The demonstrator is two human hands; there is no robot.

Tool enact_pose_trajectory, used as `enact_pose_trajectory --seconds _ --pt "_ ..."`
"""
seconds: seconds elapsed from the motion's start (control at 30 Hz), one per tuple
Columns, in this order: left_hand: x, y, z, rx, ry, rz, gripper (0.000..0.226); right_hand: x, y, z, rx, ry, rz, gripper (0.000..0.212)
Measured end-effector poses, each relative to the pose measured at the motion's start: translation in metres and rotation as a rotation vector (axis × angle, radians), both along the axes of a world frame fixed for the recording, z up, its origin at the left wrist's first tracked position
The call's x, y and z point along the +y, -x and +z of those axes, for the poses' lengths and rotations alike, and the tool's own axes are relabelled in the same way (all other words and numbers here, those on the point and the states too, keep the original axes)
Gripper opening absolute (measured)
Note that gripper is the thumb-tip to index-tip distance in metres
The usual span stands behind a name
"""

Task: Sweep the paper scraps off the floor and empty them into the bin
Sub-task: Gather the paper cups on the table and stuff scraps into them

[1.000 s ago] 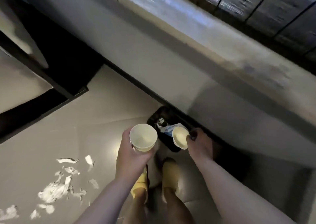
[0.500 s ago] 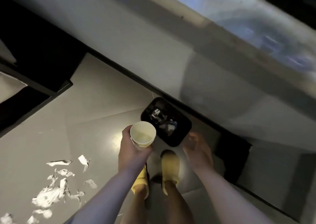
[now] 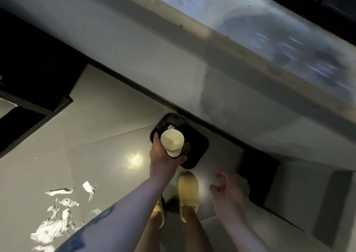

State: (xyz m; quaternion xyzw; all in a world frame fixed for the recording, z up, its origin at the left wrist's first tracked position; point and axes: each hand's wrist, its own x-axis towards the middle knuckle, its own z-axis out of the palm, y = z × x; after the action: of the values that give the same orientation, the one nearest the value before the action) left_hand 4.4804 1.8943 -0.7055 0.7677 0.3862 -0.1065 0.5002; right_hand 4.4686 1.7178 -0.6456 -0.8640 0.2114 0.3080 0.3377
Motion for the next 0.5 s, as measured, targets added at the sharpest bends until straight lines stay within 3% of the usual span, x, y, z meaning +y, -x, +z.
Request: enact_pose_trajectory --seconds 0.3,0.5 --pt "0.022 0.010 0.034 0.168 0.058 0.010 0.102 0.008 -0.032 0.041 0.011 -0.017 0.026 0.041" --pt "0.060 0.009 0.117 0.064 -0.012 0.043 0.089 0.043 -0.063 0.108 -0.086 -0.078 0.220 0.044"
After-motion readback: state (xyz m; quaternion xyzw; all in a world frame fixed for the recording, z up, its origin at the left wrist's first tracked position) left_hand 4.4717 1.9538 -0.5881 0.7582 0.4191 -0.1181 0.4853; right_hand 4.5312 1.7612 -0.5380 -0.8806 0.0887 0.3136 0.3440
